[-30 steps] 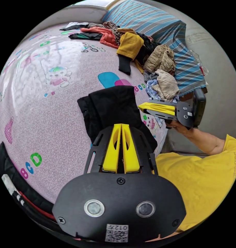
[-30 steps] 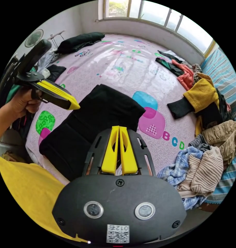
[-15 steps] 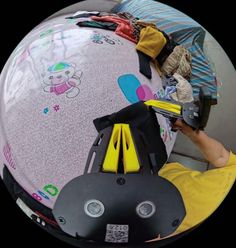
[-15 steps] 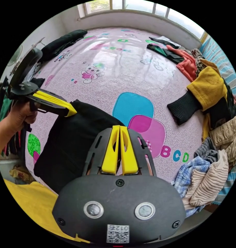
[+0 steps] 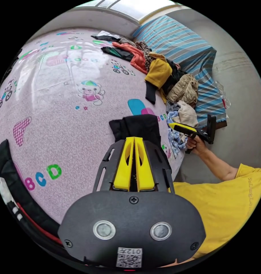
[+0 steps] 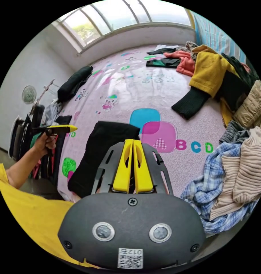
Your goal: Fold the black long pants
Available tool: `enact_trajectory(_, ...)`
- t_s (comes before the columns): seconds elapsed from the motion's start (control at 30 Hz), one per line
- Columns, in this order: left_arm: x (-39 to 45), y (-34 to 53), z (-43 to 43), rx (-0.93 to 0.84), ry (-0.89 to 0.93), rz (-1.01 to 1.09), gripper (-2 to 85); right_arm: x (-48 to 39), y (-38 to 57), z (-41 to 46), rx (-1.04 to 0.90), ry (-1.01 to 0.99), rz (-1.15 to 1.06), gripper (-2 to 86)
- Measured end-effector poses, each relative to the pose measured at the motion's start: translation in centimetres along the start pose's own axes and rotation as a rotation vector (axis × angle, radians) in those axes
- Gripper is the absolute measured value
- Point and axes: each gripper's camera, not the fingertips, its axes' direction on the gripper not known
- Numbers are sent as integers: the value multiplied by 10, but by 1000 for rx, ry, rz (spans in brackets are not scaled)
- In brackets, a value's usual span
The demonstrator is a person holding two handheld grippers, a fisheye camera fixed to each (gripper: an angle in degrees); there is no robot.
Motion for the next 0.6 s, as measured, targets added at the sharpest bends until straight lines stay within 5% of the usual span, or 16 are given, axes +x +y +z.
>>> enact_trajectory(0.2, 18, 29, 56, -144, 6, -12, 5, -69, 59, 40, -183, 95, -197, 0)
enact_trajectory(0.33, 0, 27, 72, -223, -172, -67, 5, -68, 65, 62, -268, 230, -249, -1)
enact_trajectory(0.6, 6, 37, 10, -164, -115, -40, 4, -74, 57, 19, -228, 165, -226, -1)
